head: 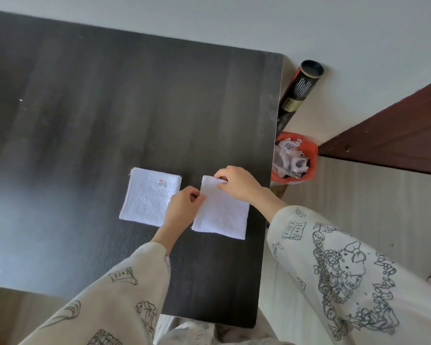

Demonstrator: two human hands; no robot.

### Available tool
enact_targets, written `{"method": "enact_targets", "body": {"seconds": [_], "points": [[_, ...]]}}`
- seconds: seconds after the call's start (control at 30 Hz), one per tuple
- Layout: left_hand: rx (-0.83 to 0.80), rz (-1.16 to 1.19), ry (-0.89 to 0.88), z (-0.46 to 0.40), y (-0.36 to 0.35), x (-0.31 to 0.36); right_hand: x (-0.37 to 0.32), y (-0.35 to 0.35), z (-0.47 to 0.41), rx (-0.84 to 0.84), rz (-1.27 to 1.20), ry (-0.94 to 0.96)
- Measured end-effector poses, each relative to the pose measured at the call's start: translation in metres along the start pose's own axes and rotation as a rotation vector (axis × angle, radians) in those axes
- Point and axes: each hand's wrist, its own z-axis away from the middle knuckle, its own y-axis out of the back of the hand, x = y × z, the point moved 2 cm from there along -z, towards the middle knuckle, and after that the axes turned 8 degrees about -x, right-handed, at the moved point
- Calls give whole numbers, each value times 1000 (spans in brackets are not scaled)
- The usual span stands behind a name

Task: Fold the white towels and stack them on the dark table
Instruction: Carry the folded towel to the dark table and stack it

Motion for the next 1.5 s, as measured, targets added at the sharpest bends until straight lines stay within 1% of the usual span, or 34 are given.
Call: {"method": "enact_targets", "body": {"seconds": [0.17, 0.23, 0.3, 0.4, 0.47, 0.53, 0.63, 0.73, 0.83, 0.9, 1.0, 1.1, 1.2, 1.3, 1.43, 1.5], "points": [[-23, -21, 16, 4, 4, 1, -1, 2, 3, 19, 45, -27], [-36, -69, 5, 9, 7, 0, 2, 3, 13, 61, 59, -62], [-25, -110, -35, 17, 11, -1, 6, 4, 32, 153, 20, -116], [-20, -119, -103, 33, 16, -9, 9, -5, 73, 340, -119, -187], [-66, -145, -157, 47, 15, -17, 9, -23, 106, 456, -257, -258], [-124, -166, -194, 64, 11, -23, 10, -48, 133, 494, -393, -327], [-210, -248, -262, 83, -3, -24, 11, -89, 179, 500, -586, -440], [-289, -358, -364, 99, -27, -13, 15, -124, 229, 566, -730, -472], [-377, -444, -476, 120, -62, 5, 28, -158, 284, 630, -823, -553], [-457, -502, -517, 139, -93, 16, 39, -184, 327, 739, -876, -606], [-518, -581, -573, 174, -148, 25, 52, -226, 391, 879, -966, -662], [-600, -651, -672, 231, -221, 25, 69, -280, 466, 1003, -1045, -715], [-725, -752, -762, 293, -296, 18, 85, -337, 543, 1117, -1148, -784], [-836, -832, -889, 359, -372, 14, 99, -392, 624, 1240, -1196, -868], [-970, -911, -1023, 439, -462, 17, 115, -449, 711, 1419, -1245, -984], [-1038, -941, -1063, 469, -504, 17, 125, -472, 745, 1480, -1267, -1029]]}}
